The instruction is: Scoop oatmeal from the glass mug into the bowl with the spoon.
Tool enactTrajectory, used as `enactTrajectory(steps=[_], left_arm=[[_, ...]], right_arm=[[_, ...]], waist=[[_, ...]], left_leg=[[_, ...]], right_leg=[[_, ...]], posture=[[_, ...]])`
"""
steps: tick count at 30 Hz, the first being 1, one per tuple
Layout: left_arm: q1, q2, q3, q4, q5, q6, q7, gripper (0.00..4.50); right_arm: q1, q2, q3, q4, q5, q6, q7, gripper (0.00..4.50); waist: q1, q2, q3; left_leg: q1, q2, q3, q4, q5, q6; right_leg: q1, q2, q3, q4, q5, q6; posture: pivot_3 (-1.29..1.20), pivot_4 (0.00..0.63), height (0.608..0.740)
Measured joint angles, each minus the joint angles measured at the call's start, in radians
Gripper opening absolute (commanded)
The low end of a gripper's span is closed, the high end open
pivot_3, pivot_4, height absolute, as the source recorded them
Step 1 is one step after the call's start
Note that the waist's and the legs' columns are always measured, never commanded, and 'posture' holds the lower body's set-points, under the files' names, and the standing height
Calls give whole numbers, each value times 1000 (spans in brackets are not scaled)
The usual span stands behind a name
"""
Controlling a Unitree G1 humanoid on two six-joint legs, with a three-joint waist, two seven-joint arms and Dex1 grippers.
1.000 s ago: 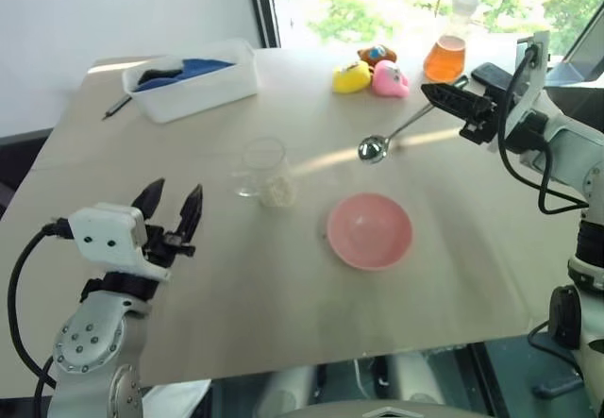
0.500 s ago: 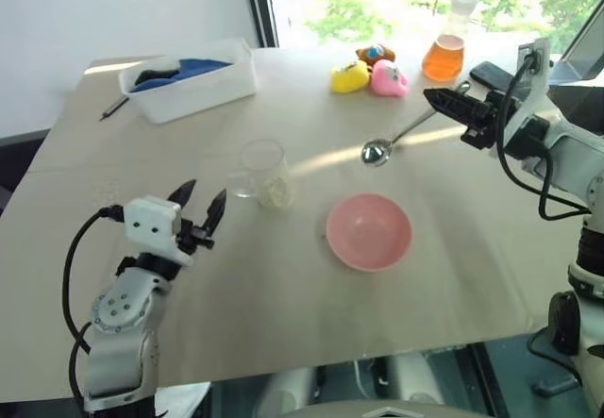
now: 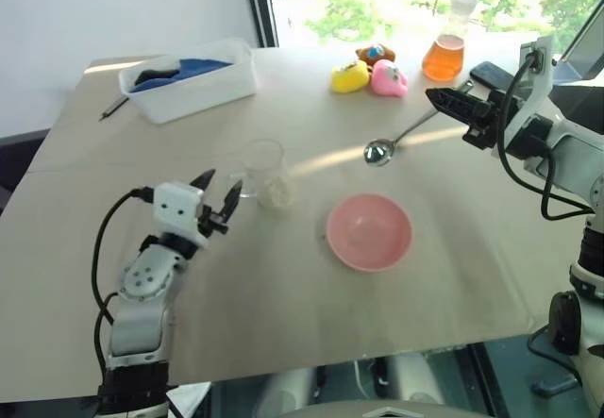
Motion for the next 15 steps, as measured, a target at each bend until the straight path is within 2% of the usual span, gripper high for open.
enactTrajectory(steps=[15], left_arm=[[-60, -5, -11, 81, 4, -49, 5, 2596]], right_arm=[[22, 0, 0, -14, -10, 0, 8, 0]], waist=[[1, 0, 0]], left_leg=[[0, 0, 0, 0, 0, 0]], right_leg=[[0, 0, 0, 0, 0, 0]], posture=[[0, 150, 740]])
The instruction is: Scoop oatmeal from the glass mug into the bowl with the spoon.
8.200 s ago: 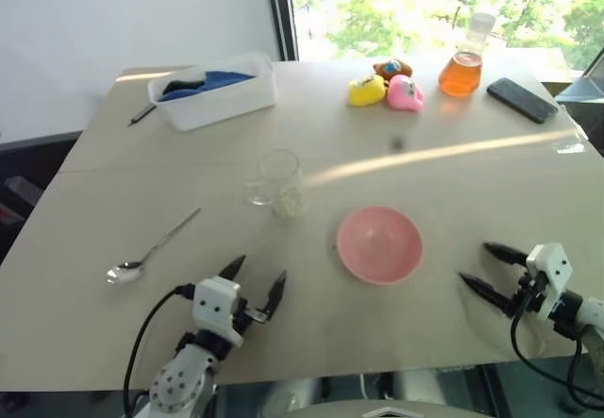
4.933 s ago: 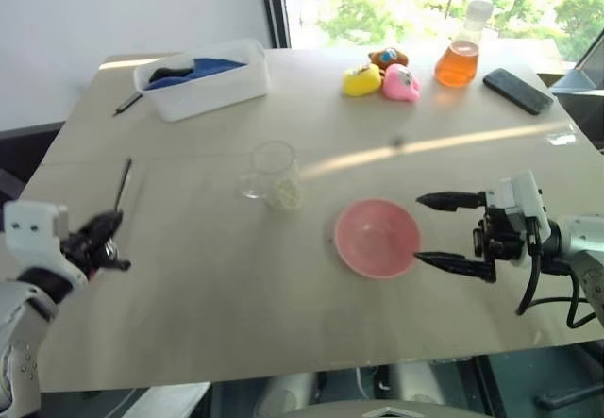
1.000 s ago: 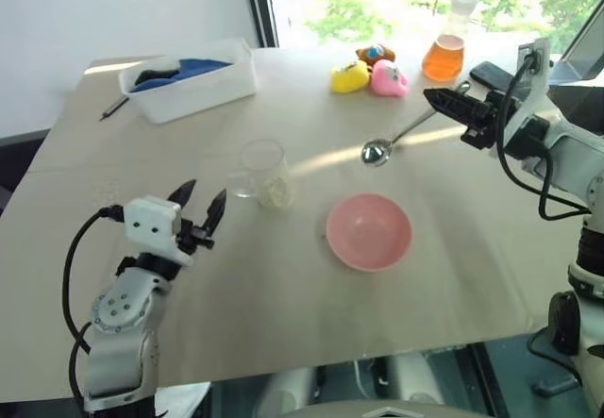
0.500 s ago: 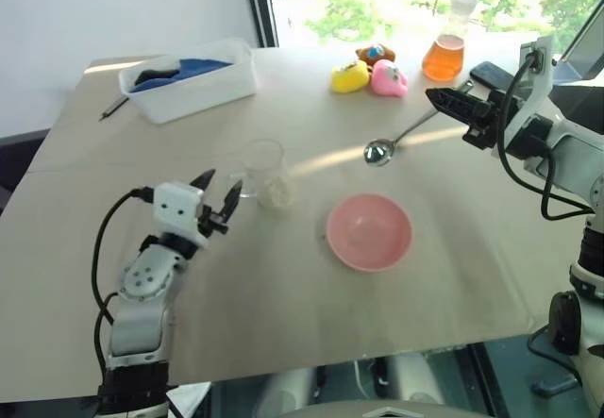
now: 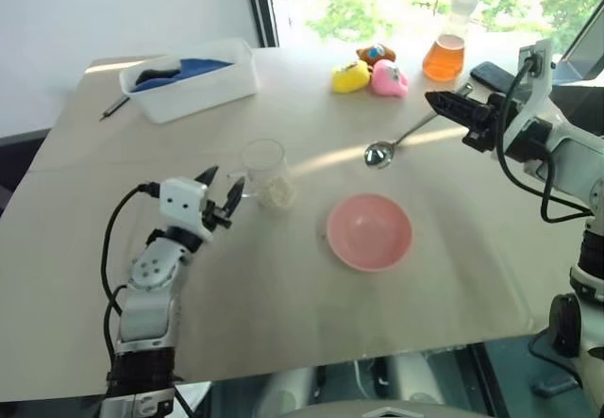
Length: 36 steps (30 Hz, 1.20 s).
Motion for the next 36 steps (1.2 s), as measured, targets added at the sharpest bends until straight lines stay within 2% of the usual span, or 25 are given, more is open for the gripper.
enactTrajectory(steps=[4, 6, 7, 8, 9, 11, 12, 22, 28, 33, 36], left_arm=[[-11, -5, -20, 16, 0, -12, 0, 2596], [-17, -7, -21, 33, 0, -18, 0, 2102], [-18, -7, -21, 33, 0, -19, 0, 2042], [-20, -7, -22, 36, 0, -21, 0, 1488], [-25, -8, -23, 40, 0, -23, 0, 1264], [-37, -8, -25, 54, 0, -30, 1, 289], [-44, -13, -23, 57, -4, -35, 9, 134], [-104, -14, -49, 116, 1, -36, 8, 134], [-229, -42, -132, 150, 33, 8, 3, 134], [-343, -62, -187, 229, 68, -8, -5, 134], [-368, -82, -200, 302, 79, -34, -9, 134]], right_arm=[[6, 0, 0, -13, 0, 0, 1, 0], [9, 0, 0, -15, -1, 0, 1, 0], [10, 0, 0, -15, -1, 0, 1, 0], [10, 0, 0, -16, -1, -1, 1, 0], [11, 1, 0, -17, -1, -1, 1, 0], [11, 2, 0, -19, -1, -1, 1, 0], [11, 2, 0, -19, -1, -1, 1, 0], [-2, 25, 3, -17, -14, -2, -4, 0], [-204, 103, 29, -18, 27, 4, -39, 0], [-247, 125, 92, -17, 47, 31, -14, 0], [-228, 80, 167, -20, -49, 2, 62, 0]], waist=[[0, 0, 0], [0, 0, 0], [0, 0, 0], [0, 0, 0], [0, 0, 0], [0, 0, 0], [0, 0, 0], [0, 0, 0], [-1, 0, 0], [-1, -1, -1], [-2, -1, -1]], left_leg=[[0, 0, 0, 0, 0, 0], [0, 0, 0, 0, 0, 0], [0, 0, 0, 0, 0, 0], [0, 0, 0, 0, 0, 0], [0, 0, 0, 0, 0, 0], [0, 0, 0, 0, 0, 0], [0, 0, 0, 0, 0, 0], [0, 0, 0, 0, 0, 0], [-1, 0, -1, 0, 0, 0], [-2, -1, 0, 0, 0, 0], [-2, -1, 0, 0, 0, 0]], right_leg=[[0, 0, 0, 0, 0, 0], [0, 0, 0, 0, 0, 0], [0, 0, 0, 0, 0, 0], [0, 0, 0, 0, 0, 0], [0, 0, 0, 0, 0, 0], [0, 0, 0, 0, 0, 0], [0, 0, 0, 0, 0, 0], [0, 0, 0, 1, 0, 0], [-1, 0, -1, 1, 1, 1], [-2, 0, -1, -1, 1, 1], [-2, 0, -2, -2, 1, 1]], posture=[[0, 150, 740], [0, 150, 740], [0, 150, 740], [0, 150, 740], [0, 150, 740], [0, 150, 740], [0, 150, 740], [0, 150, 740], [0, 150, 740], [0, 150, 740], [0, 150, 740]])
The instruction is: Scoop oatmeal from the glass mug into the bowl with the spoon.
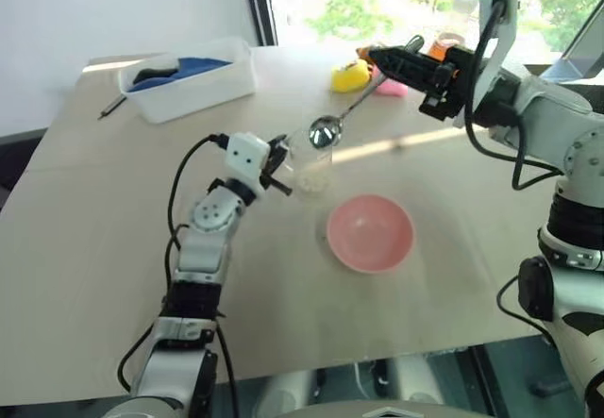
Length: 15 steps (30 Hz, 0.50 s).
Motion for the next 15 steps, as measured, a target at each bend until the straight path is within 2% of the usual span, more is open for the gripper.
enactTrajectory(steps=[5, 15], left_arm=[[-36, -10, -40, 53, 35, -55, -22, 134], [-93, -9, -79, 97, 77, -93, -51, 134]], right_arm=[[27, -24, 116, 1, -148, -52, 107, 0], [41, 30, 253, 36, -326, -50, 158, 0]], waist=[[1, 0, 0], [0, 0, 0]], left_leg=[[0, 0, 0, 1, 0, 0], [0, 0, -1, 1, 0, 0]], right_leg=[[0, 0, 1, 1, 0, 0], [0, 0, 1, 1, 0, 0]], posture=[[0, 150, 740], [0, 150, 740]])
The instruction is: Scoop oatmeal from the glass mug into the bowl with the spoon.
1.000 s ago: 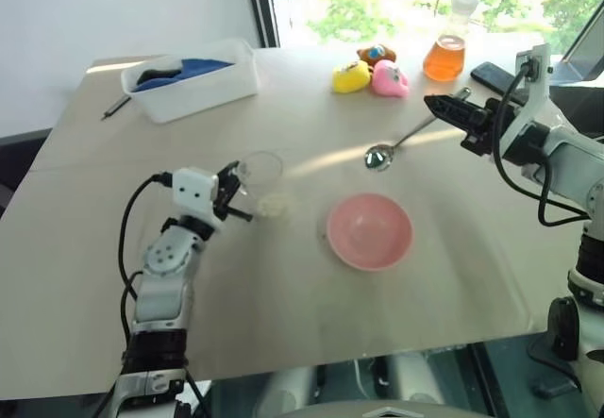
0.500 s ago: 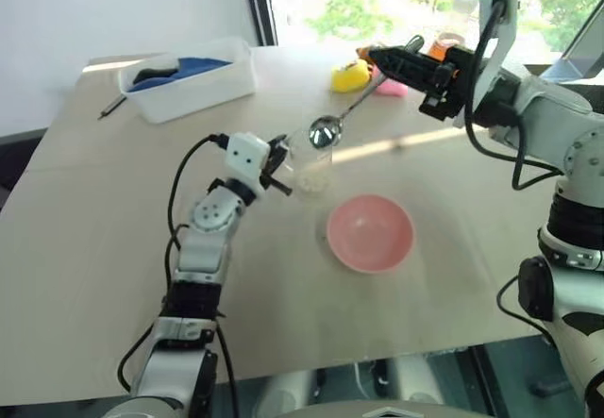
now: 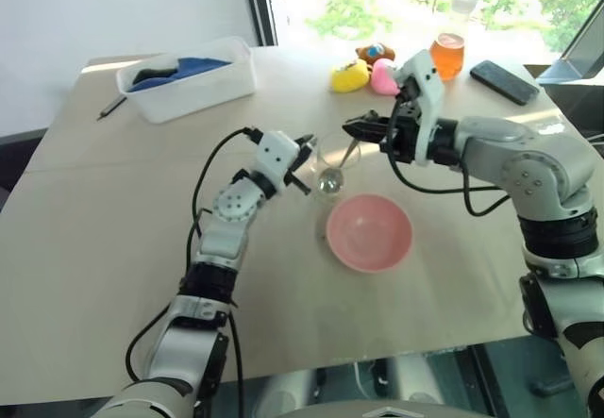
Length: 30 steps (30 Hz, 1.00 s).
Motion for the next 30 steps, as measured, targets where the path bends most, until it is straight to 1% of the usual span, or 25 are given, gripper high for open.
enactTrajectory(steps=[2, 6, 10, 19, 25, 30], left_arm=[[-6, 1, -9, 1, 8, -3, -2, 134], [-8, -3, -11, 1, 7, 5, 1, 134], [-8, -5, -11, 0, 6, 11, 2, 134], [-7, -8, -11, -1, 6, 20, 8, 134], [-7, -8, -11, -3, 6, 20, 8, 134], [-7, -7, -10, -3, 6, 21, 8, 134]], right_arm=[[4, 8, 23, 11, -36, -13, 9, 0], [8, 9, 98, 33, -146, -112, 84, 0], [16, 23, 117, 41, -197, -151, 114, 0], [35, 68, 84, 46, -243, -141, 126, 0], [-51, 78, 27, 109, -245, -121, 125, 0], [-61, 78, 10, 126, -253, -121, 129, 0]], waist=[[1, 0, 0], [1, 0, 0], [0, 0, 0], [0, 0, 0], [0, 0, 0], [-1, 0, 0]], left_leg=[[0, 0, 0, 0, 0, 0], [0, 0, 0, 0, 0, 0], [0, 0, 0, 0, 0, 0], [1, 0, 0, 1, 0, 0], [1, -1, -1, 0, 0, 0], [0, -1, 0, 0, 0, 0]], right_leg=[[0, 0, 0, 0, 0, 0], [0, 0, -2, 0, 0, 0], [0, 0, -3, 0, 0, 0], [0, 0, -3, 1, 0, 0], [0, 0, -3, 1, 0, 0], [0, 0, -3, 0, 0, 0]], posture=[[0, 150, 740], [0, 150, 740], [0, 150, 740], [0, 150, 740], [0, 150, 740], [0, 150, 740]])
